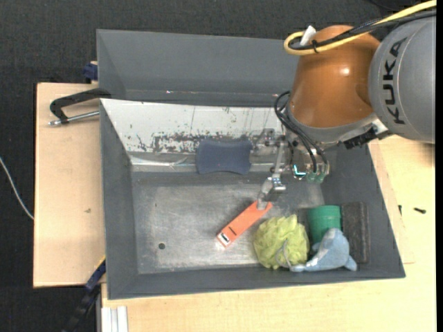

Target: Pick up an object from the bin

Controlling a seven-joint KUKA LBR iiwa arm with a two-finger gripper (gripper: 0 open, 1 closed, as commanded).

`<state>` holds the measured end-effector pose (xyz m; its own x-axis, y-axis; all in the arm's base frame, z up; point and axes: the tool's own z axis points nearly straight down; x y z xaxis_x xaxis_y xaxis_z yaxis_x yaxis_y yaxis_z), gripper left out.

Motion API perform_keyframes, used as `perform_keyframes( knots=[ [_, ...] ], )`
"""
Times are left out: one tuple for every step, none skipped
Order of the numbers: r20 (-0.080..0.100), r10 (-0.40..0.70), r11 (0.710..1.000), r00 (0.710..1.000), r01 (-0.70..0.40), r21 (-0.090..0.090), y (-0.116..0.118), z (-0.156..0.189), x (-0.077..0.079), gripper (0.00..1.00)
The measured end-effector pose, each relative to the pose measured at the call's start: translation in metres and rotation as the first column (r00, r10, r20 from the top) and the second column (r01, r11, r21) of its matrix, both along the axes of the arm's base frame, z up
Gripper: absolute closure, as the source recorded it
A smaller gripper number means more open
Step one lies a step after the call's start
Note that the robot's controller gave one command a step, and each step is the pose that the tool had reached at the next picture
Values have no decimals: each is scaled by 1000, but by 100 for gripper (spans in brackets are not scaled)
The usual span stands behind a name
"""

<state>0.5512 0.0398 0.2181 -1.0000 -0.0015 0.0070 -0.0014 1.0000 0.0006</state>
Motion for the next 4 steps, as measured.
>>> perform_keyframes(
  knots=[
    [9,-1,1000,1000,1,1,0,4,2,0],
    [11,94,996,996,-94,0,0,-37,-2,0],
    [5,391,921,921,-391,1,4,-58,-14,0],
    [12,505,863,863,-505,-1,5,-63,-7,0]
  ],
)
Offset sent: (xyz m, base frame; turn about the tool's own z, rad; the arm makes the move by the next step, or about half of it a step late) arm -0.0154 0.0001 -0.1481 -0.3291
